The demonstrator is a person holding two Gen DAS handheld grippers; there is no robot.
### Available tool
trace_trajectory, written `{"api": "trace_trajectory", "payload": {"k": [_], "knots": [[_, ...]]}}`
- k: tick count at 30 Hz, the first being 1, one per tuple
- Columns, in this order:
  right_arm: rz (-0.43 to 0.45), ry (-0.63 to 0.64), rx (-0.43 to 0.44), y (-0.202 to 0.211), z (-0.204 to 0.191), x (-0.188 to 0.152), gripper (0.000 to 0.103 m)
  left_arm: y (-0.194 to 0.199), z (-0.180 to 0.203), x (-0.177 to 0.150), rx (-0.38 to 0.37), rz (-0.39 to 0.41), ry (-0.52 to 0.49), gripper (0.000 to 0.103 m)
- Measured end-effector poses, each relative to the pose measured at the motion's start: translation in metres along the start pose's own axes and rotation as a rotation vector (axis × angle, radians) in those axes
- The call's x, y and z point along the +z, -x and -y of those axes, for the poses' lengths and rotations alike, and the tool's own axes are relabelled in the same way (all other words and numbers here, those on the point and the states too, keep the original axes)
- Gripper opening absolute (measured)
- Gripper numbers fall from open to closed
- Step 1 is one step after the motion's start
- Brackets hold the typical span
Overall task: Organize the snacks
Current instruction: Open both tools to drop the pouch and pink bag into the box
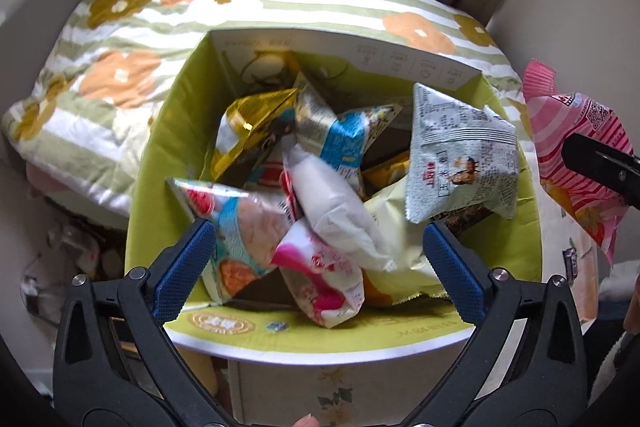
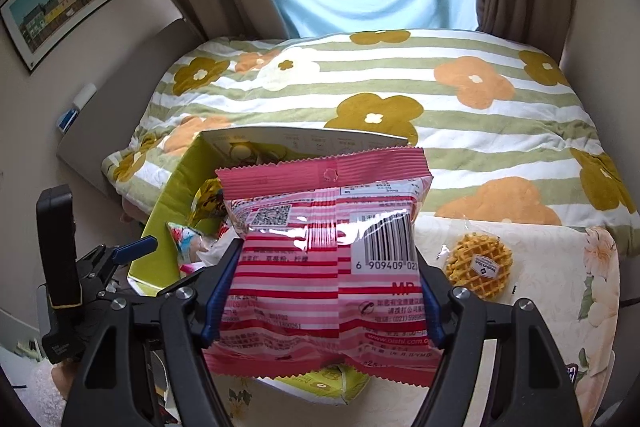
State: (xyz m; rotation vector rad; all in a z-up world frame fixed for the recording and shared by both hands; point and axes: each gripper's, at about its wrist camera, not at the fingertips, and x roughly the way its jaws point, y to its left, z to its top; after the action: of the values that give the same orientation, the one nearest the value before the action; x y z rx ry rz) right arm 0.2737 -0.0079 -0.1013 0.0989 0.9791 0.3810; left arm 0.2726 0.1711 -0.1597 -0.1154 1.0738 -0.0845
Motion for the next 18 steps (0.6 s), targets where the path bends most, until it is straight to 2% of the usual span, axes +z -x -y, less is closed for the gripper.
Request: {"api": "trace_trajectory", "payload": {"k": [3,6,8,9,10,18], "knots": [[0.003,0.024,0.011,-0.003,-0.006,0.002,0.072,0.002,-0.007,-0.004,-0.023,-0.011,0.040,0.103],[-0.005,0.067,0.012,-0.007,-0.016,0.003,0.073,0.005,-0.012,-0.005,-0.008,-0.002,0.044,0.103],[0.012,0.100,0.002,-0.006,-0.021,0.000,0.084,0.010,-0.013,-0.004,-0.005,0.009,0.055,0.103],[0.023,0.113,-0.003,-0.005,-0.022,-0.001,0.093,0.013,-0.015,-0.004,-0.005,0.017,0.065,0.103],[0.030,0.120,-0.005,-0.004,-0.022,-0.002,0.095,0.015,-0.016,-0.003,-0.005,0.021,0.073,0.103],[0.033,0.062,0.005,0.000,-0.011,-0.007,0.095,0.026,-0.022,-0.003,-0.007,0.032,0.092,0.103]]}}
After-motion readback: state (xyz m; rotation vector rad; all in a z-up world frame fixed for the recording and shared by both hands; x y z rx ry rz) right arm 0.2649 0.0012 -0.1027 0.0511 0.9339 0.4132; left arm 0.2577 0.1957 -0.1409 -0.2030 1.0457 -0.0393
